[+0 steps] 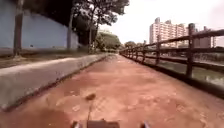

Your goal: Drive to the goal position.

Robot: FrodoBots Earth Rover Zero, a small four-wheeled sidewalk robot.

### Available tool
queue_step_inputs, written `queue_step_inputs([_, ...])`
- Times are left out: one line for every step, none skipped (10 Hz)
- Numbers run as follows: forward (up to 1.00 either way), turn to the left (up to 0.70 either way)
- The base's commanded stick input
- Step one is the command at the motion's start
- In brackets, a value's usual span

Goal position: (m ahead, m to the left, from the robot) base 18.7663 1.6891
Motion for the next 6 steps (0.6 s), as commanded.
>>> queue_step_inputs([0.70,0.00])
queue_step_inputs([0.70,0.00])
queue_step_inputs([0.70,0.00])
queue_step_inputs([0.70,0.00])
queue_step_inputs([0.70,0.00])
queue_step_inputs([0.70,0.00])
